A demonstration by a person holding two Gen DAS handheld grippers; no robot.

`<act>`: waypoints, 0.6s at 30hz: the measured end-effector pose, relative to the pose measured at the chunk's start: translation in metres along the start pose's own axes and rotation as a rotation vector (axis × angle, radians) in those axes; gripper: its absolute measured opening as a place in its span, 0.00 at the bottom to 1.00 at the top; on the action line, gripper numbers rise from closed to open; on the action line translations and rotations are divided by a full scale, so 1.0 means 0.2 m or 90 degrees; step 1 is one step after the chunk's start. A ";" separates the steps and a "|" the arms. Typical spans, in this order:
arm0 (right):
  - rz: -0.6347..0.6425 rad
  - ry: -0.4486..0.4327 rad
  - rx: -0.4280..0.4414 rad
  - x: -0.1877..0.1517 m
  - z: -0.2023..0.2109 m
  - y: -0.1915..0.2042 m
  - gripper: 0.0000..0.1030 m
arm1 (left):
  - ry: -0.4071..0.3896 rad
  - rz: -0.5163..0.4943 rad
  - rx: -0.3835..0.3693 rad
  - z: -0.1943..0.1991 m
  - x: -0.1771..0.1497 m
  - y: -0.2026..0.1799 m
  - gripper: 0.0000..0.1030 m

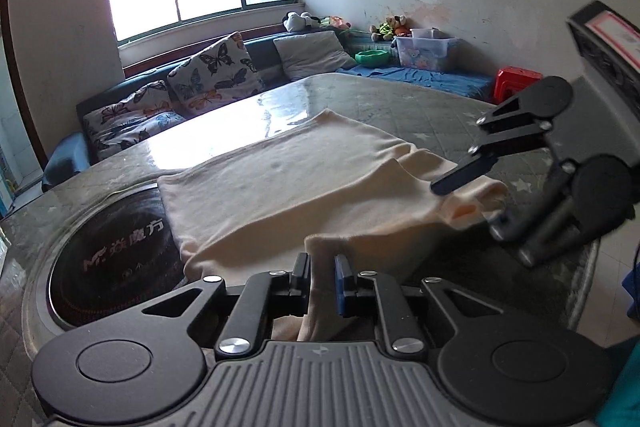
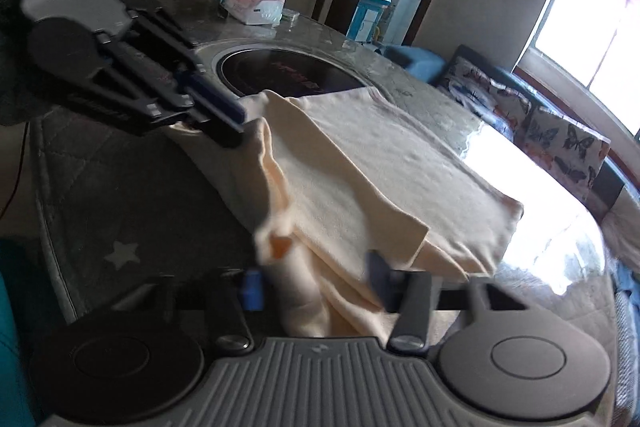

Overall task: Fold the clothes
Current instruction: 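Grasp the hem with the left gripper while the right gripper grasps the hem beside it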

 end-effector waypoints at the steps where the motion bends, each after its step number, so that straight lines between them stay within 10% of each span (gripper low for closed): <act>1: -0.006 -0.002 0.002 0.00 0.00 -0.01 0.36 | 0.001 -0.003 -0.002 0.01 -0.01 0.00 0.15; 6: -0.042 -0.008 0.021 0.02 0.02 -0.05 0.19 | 0.009 -0.065 0.019 0.05 -0.09 -0.04 0.37; 11: -0.068 -0.012 0.034 0.03 0.02 -0.07 0.10 | 0.020 -0.120 0.063 0.03 -0.14 -0.04 0.37; 18: -0.095 -0.037 0.027 0.04 0.07 -0.07 0.06 | 0.002 -0.131 0.071 0.03 -0.13 -0.02 0.06</act>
Point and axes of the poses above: each gripper's, at about its wrist camera, not at the fingertips, and z roughly against the way its jaws point, y to its left, x to its top, the point moved 8 cm from there along -z, roughly the way its jaws point, and after that the axes turned 5 degrees about y, right-handed, at the moved point
